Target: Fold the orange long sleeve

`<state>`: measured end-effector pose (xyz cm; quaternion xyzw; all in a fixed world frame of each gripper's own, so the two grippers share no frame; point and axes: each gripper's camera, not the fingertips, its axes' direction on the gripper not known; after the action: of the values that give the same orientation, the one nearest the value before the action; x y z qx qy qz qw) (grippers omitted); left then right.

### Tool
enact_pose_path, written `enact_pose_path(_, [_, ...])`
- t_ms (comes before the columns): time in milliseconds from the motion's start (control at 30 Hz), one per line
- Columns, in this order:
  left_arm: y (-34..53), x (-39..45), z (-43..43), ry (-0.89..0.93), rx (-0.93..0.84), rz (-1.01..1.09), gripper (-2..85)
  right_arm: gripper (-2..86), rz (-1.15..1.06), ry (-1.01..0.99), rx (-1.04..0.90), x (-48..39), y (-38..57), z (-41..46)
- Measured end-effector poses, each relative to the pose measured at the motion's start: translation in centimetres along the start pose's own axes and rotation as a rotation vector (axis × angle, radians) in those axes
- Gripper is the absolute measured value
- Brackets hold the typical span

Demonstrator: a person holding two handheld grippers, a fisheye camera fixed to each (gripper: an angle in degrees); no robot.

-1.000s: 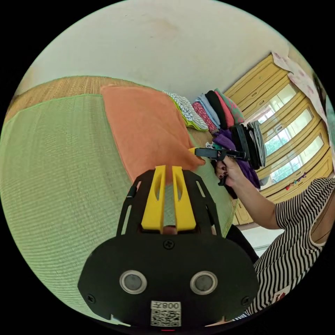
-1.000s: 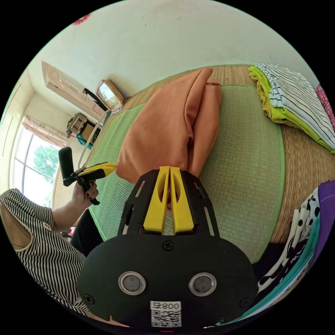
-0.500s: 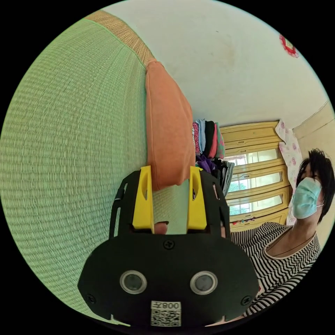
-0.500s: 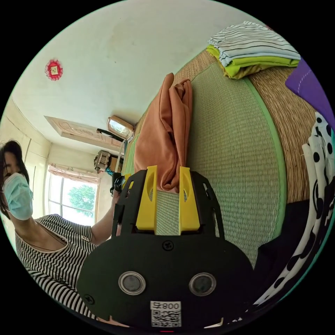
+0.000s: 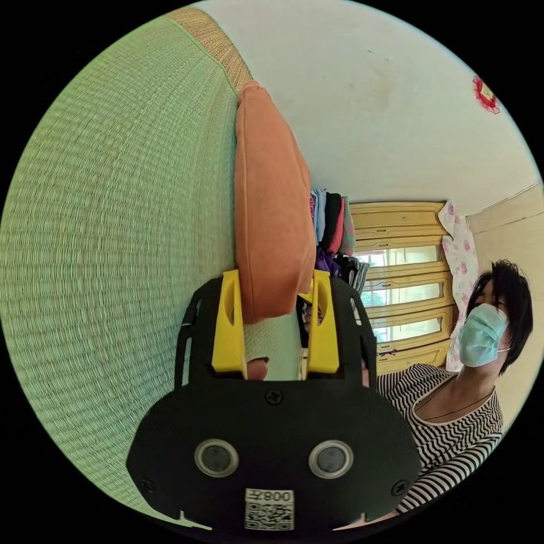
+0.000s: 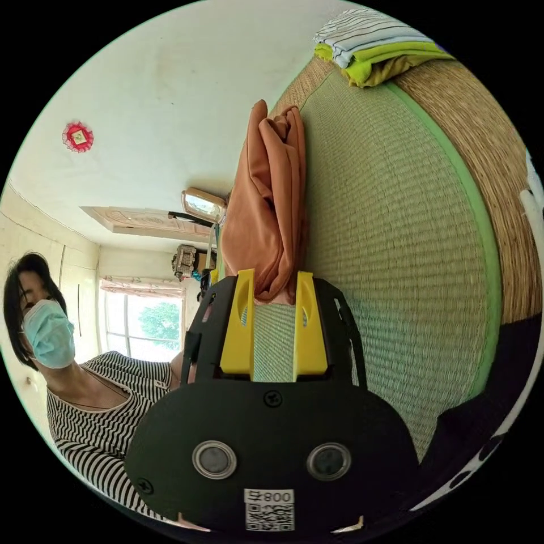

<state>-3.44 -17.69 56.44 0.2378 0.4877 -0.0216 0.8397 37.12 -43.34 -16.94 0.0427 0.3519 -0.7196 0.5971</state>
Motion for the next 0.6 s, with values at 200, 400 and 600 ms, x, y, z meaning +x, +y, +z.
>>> enact_pose_path(200, [-2.1, -0.8, -0.5, -0.014, -0.058, -0.015, 13.5, 9.2, 0.035, -0.047, -0.034, 1.7, -1.8, 0.5])
enact_pose_path(400, [-3.3, -1.9, -0.7, 0.055, -0.067, -0.047, 9.1, 6.9, 0.040, -0.041, -0.018, 1.9, -2.5, -0.2])
enact_pose_path(600, [-3.9, -0.8, -1.1, 0.022, -0.057, -0.012, 8.5, 5.4, 0.022, -0.020, -0.012, 1.1, -3.0, -1.5])
